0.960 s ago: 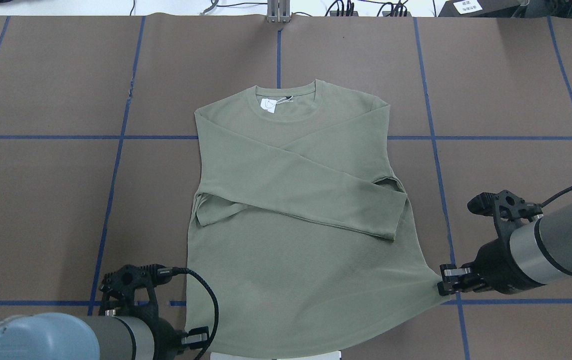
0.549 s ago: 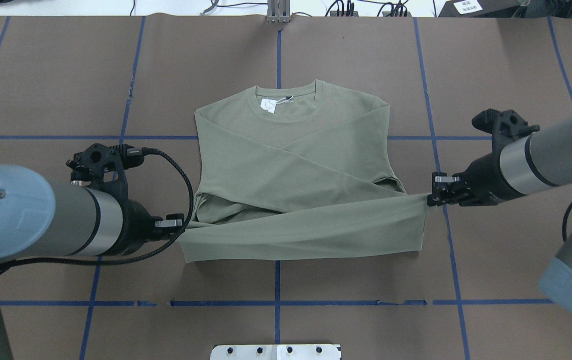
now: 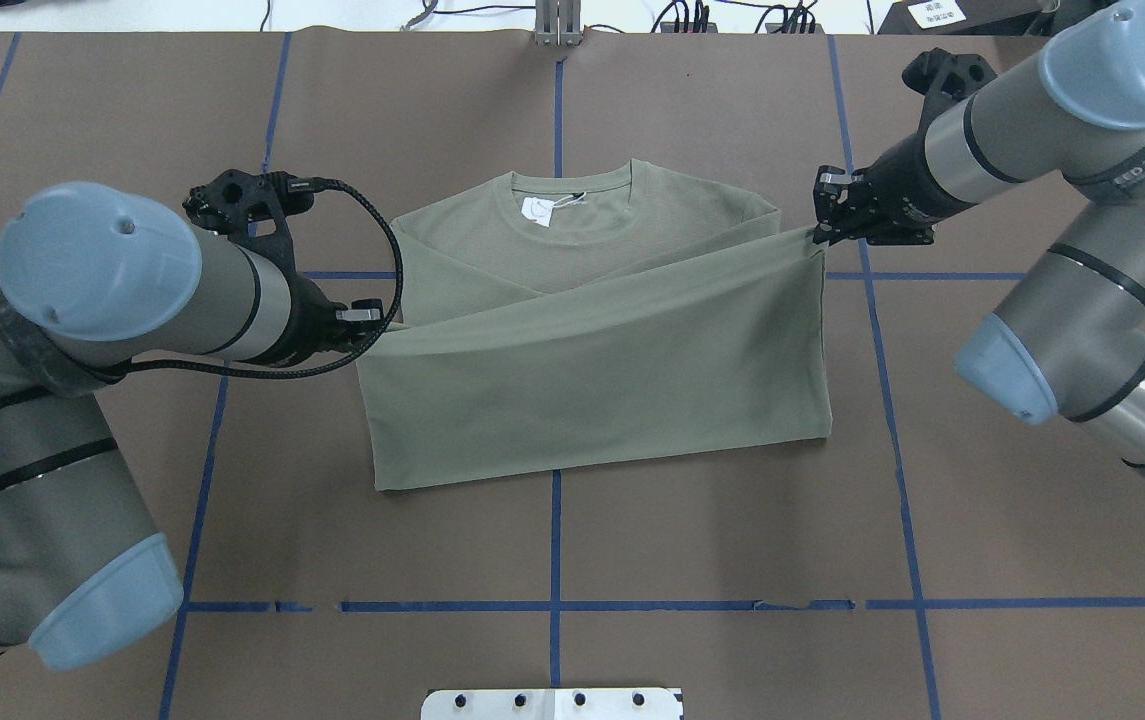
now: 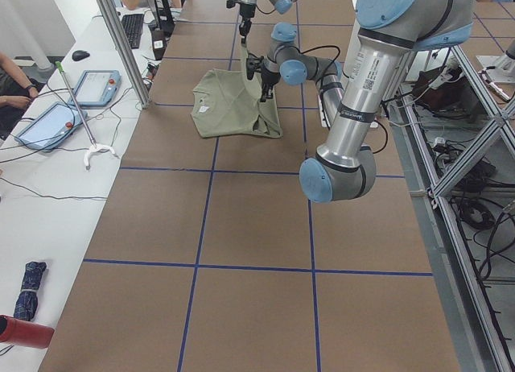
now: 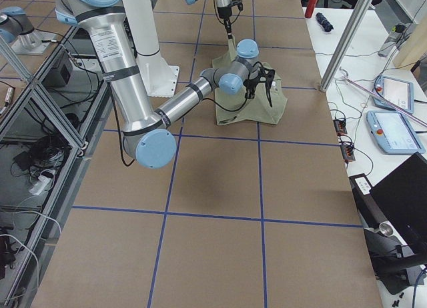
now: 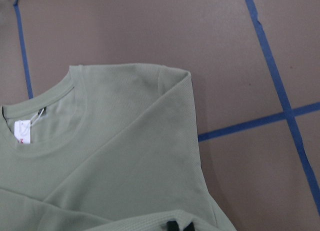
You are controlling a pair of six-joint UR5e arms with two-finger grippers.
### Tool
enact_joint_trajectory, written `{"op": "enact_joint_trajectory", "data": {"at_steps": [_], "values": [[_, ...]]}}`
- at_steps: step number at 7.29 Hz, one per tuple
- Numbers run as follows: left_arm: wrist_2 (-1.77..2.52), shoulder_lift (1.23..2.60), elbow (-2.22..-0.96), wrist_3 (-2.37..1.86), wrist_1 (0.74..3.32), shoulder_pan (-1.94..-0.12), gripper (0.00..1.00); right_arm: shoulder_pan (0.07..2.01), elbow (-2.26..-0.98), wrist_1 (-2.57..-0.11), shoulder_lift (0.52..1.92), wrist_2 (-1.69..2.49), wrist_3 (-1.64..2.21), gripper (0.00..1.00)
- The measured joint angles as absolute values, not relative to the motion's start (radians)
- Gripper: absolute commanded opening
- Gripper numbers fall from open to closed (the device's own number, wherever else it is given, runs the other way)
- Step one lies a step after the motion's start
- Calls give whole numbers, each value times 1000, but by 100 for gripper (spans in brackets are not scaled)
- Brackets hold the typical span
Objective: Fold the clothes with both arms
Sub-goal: 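Lift the hem with both grippers and fold it toward the collar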
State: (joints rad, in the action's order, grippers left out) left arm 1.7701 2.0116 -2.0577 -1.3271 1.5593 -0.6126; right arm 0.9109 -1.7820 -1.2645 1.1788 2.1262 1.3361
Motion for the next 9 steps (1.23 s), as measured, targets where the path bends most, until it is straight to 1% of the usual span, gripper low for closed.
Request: {"op": "enact_joint_trajectory", "data": {"at_steps": [3, 6, 7, 9], "values": [[1770, 2060, -1869, -1306, 1710, -696, 0, 941, -1617, -1260, 1053, 2101, 1321, 0], [1769, 2110, -1659, -1305, 1885, -735, 0, 944, -1443, -1184, 975, 2081, 1320, 0], [1768, 2116, -1602, -1306, 1936, -739, 0, 944, -1400, -1166, 960, 2080, 1320, 0], [1765, 2124, -1530, -1307, 1984, -746, 0, 943, -1361, -1149, 950, 2080, 1319, 0]]}}
